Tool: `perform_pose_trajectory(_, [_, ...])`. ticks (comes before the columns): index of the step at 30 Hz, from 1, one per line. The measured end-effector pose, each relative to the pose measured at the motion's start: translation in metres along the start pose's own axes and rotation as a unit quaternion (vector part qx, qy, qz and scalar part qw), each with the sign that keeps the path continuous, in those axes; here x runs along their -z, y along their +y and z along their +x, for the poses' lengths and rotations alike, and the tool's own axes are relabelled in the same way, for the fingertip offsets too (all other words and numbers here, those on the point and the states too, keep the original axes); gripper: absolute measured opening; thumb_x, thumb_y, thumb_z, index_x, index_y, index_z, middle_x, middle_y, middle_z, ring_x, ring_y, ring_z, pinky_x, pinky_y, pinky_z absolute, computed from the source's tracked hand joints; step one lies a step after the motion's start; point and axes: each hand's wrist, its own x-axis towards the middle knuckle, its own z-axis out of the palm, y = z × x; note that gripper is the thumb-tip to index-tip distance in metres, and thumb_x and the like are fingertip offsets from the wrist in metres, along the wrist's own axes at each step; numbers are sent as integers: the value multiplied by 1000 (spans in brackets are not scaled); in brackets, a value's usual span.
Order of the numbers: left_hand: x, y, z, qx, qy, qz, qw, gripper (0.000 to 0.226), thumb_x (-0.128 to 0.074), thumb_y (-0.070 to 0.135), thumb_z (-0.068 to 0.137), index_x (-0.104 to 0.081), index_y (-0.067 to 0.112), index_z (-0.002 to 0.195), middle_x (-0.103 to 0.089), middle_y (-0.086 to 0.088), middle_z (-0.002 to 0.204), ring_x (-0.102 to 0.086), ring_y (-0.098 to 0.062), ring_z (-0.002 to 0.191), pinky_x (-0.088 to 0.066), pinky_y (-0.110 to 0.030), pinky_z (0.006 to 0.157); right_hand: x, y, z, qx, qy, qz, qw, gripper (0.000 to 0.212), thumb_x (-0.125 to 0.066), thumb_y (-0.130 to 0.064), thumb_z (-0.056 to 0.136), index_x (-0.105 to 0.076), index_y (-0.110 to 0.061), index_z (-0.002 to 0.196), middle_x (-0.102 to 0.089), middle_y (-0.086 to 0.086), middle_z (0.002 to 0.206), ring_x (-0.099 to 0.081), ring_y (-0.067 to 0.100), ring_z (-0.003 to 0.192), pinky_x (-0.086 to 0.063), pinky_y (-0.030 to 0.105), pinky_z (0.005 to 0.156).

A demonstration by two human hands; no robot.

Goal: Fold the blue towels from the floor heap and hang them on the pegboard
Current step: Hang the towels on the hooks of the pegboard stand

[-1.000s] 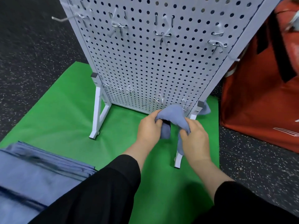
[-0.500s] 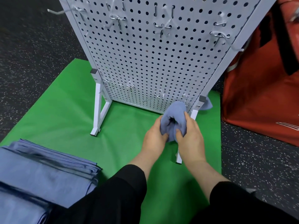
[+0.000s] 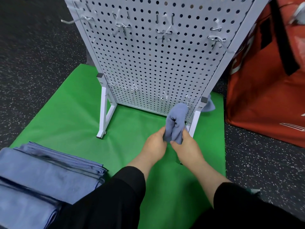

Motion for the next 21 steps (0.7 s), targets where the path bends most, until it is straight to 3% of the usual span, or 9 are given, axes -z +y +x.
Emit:
perform_pose_trajectory(3, [5,-3,-5,16,-25,13,999,69,-48,-3,90,-37,19,154,-60,-4,141,-60,-29,118,-41,-21,84,-8,2,-9,-13,-40,-37,998,23,-66,-22,92,-52,-17,110,-65,8,97,-54,27,75,-48,35,68])
perform_pose_trajectory(7, [15,-4,-7,14,-25,24,999,65,-46,-2,92,-39,17,154,-59,-6,142,-60,-28,118,-39,-17,84,-13,3,-13,-9,-47,-77,996,16,-63,-23,92,-49,-18,85,-61,6,85,-51,29,77,-45,36,71])
perform_pose_trajectory(9, [18,-7,-9,14,-32,54,998,63,-46,-1,93,-39,14,154,-57,-10,145,-58,-30,124,-42,-21,93,-11,3,-18,-15,-36,-101,994,24,-59,-23,94,-50,-17,72,-58,6,76,-49,28,73,-42,34,68])
perform_pose_trajectory(12, [26,-11,-21,32,-31,92,995,60,-48,3,95,-39,11,154,-53,-14,148,-56,-30,128,-40,-27,105,-9,-5,-29,-7,-46,-116,992,20,-59,-28,96,-71,-14,90,-74,8,90,-65,30,85,-50,32,75])
perform_pose_trajectory(16, [56,-14,-53,31,24,133,990,53,-50,8,95,-49,13,148,-55,-14,147,-52,-29,134,-40,-32,112,-17,-36,-38,61,-62,-109,990,21,-61,-27,97,-74,-14,108,-76,5,107,-68,26,102,-51,31,85])
perform_pose_trajectory(21, [137,-41,-117,16,97,232,968,43,-50,12,94,-60,17,136,-63,-12,136,-60,-32,120,-51,-40,98,-67,-96,-62,169,-75,-98,978,19,-65,-25,95,-76,-14,105,-77,5,103,-70,27,98,-51,32,83])
